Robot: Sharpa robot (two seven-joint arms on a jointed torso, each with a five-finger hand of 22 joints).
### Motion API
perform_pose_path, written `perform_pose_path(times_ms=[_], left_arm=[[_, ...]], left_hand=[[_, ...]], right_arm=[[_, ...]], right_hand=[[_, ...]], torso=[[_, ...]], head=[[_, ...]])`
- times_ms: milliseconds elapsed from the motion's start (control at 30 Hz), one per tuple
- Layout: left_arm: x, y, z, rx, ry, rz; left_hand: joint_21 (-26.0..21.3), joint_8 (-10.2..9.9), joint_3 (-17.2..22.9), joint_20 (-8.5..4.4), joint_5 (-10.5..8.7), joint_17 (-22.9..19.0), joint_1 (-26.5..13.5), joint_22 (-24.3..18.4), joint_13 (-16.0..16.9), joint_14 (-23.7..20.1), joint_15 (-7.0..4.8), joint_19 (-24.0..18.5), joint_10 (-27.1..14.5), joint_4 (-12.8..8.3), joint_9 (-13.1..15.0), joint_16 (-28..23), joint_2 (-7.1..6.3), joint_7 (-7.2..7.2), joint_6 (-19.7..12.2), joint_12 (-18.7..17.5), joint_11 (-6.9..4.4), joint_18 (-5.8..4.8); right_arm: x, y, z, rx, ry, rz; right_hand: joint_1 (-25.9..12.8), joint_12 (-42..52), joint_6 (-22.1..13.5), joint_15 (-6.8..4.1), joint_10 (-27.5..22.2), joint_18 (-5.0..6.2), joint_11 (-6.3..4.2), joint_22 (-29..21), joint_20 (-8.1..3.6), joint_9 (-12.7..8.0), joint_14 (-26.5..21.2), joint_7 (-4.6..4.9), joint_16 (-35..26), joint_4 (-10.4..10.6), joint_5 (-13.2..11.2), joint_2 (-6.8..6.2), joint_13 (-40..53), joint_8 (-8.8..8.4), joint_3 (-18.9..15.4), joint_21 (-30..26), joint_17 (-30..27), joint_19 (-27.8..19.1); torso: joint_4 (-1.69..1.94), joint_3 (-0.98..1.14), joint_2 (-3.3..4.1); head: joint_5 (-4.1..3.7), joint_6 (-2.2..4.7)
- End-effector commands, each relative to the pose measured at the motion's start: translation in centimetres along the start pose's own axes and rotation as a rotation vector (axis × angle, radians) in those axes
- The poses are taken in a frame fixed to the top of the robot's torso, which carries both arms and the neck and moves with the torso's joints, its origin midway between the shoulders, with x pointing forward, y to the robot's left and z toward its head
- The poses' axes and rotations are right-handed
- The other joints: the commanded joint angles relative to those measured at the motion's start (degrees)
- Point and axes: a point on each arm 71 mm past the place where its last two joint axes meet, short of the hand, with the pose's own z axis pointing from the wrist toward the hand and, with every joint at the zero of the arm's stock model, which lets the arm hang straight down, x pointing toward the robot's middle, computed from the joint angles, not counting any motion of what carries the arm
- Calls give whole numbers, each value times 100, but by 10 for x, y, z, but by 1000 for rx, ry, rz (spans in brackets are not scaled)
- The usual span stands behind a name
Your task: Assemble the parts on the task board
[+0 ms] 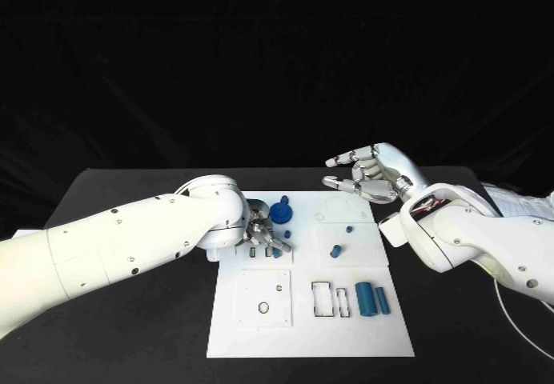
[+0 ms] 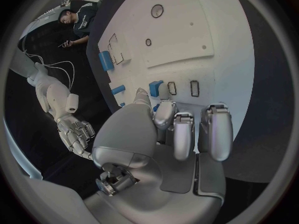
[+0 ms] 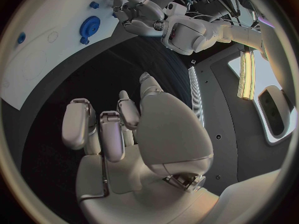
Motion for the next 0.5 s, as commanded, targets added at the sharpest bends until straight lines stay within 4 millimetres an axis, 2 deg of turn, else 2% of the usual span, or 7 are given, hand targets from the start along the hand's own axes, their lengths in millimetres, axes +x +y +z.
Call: perform_pose_path(times_ms=[33, 200, 333, 433, 500], left_arm=[[1, 3, 0, -60, 13, 18], [0, 4, 0, -61, 11, 16], [1, 3, 0, -61, 11, 16], [1, 3, 0, -60, 12, 17], [1, 3, 0, -60, 11, 16]], left_hand=[[38, 46, 18, -45, 17, 1509, 91, 621, 9, 604, -45, 142, 32, -27, 32, 18, 16, 4, -52, 9, -9, -109], [44, 62, 191, -51, 33, 1509, 421, 641, 11, 604, -56, 146, 27, -166, 108, 18, 135, -13, -95, 6, -24, -112], [49, 31, 499, -73, 51, 1509, 854, 658, 8, 604, -84, 149, 14, -386, 147, 18, 270, -50, -160, -8, -59, -114], [47, -31, 782, -96, 86, 1509, 1190, 658, -10, 604, -106, 144, -14, -573, 148, 18, 305, -70, -222, -40, -81, -113], [43, -88, 983, -107, 149, 1509, 1339, 656, -24, 604, -110, 139, -35, -647, 138, 18, 281, -62, -256, -68, -80, -112]], right_arm=[[2, 0, 0, -1, 18, -7], [3, -1, 0, 2, 21, -7], [3, -1, 0, 4, 23, -7], [4, -2, 0, 6, 25, -7], [4, -2, 0, 7, 27, -7]], right_hand=[[17, -6, 21, -31, -1, 39, -17, -5, -5, 3, 396, -5, -39, 1, 30, 17, -2, 20, -42, -36, 664, -30], [17, -6, 21, -31, -1, 39, -17, -5, -5, 3, 396, -5, -39, 1, 30, 17, -2, 20, -42, -36, 664, -30], [16, 9, 24, -32, 8, 38, -18, -2, -5, 3, 398, -6, -34, 2, 30, 21, 8, 22, -44, -34, 673, -27], [16, 9, 24, -32, 8, 38, -18, -2, -5, 3, 398, -6, -34, 2, 30, 21, 8, 22, -44, -34, 673, -27], [18, 10, 27, -32, 9, 39, -19, -6, -5, 4, 397, -7, -37, 2, 33, 25, 7, 23, -45, -37, 669, -29]], torso=[[6, 2, 1], [4, 3, -1], [0, 2, 0], [3, 2, -1], [1, 3, -4]], head=[[-6, -13], [-2, -22], [1, -26], [-2, -29], [0, -30]])
